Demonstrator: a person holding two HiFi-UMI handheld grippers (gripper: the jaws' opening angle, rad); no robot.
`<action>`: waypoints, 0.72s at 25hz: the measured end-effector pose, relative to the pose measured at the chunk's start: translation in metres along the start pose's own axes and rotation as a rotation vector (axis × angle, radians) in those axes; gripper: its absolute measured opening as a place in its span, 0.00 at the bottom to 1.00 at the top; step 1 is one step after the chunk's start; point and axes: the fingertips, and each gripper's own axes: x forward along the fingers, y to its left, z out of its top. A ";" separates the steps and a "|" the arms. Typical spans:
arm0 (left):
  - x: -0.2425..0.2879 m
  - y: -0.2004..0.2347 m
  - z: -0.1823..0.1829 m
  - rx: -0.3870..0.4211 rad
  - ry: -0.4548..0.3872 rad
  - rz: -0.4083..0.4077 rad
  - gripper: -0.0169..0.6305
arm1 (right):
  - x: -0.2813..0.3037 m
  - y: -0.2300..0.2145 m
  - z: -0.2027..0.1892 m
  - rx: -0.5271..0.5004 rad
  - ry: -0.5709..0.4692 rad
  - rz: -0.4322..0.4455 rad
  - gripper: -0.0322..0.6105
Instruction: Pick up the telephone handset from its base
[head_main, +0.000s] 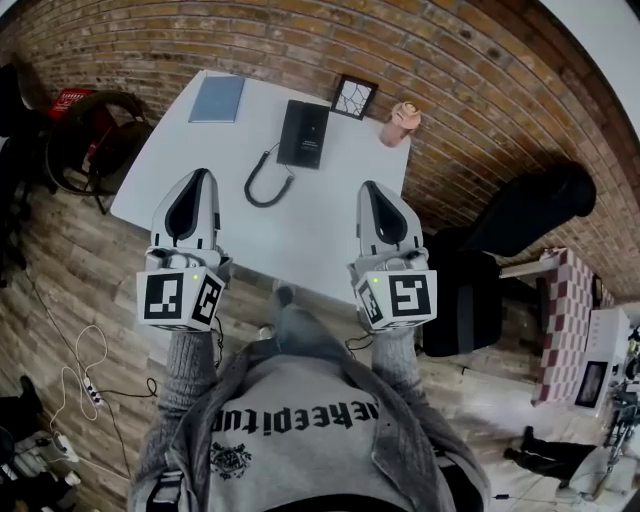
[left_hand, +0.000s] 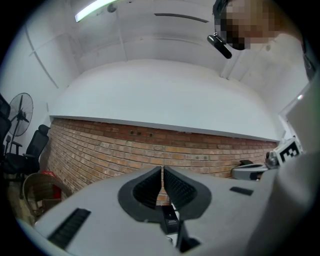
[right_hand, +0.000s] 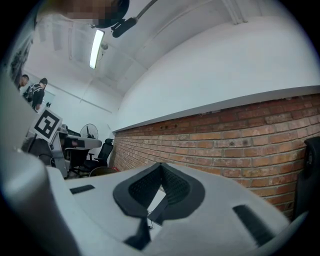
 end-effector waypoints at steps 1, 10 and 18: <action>0.005 0.003 -0.001 0.002 0.001 0.001 0.05 | 0.007 -0.001 -0.001 0.000 -0.002 0.000 0.05; 0.063 0.032 0.000 0.018 -0.023 -0.002 0.05 | 0.071 -0.017 -0.002 0.001 -0.017 0.003 0.05; 0.114 0.045 -0.008 0.019 -0.002 0.005 0.05 | 0.125 -0.040 -0.009 0.002 -0.013 0.017 0.05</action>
